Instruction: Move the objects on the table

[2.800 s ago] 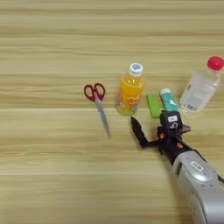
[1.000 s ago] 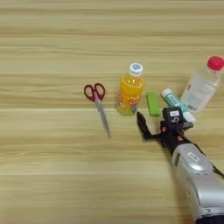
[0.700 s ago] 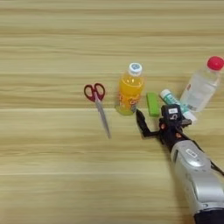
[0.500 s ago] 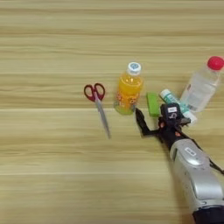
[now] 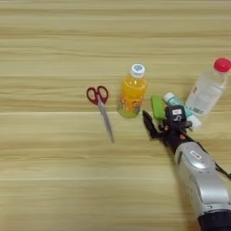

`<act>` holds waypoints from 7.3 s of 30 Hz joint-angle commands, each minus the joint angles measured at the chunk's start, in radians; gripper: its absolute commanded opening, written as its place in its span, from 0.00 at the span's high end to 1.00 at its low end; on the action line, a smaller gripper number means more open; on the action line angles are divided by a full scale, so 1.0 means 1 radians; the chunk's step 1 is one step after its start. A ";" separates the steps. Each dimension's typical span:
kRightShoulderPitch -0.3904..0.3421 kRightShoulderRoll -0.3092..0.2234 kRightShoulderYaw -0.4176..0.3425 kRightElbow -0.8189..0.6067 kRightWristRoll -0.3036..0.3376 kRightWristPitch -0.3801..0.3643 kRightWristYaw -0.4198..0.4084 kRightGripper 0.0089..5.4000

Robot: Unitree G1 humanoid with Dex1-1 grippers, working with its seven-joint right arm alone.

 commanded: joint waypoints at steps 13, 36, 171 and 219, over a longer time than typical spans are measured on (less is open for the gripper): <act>-0.021 -0.004 -0.002 -0.019 0.002 0.004 -0.007 0.58; 0.056 0.010 0.005 -0.186 0.020 0.067 -0.003 0.74; 0.098 0.030 0.192 -0.351 -0.011 0.165 0.018 0.00; -0.263 0.053 0.102 -0.076 -0.024 0.105 -0.013 0.00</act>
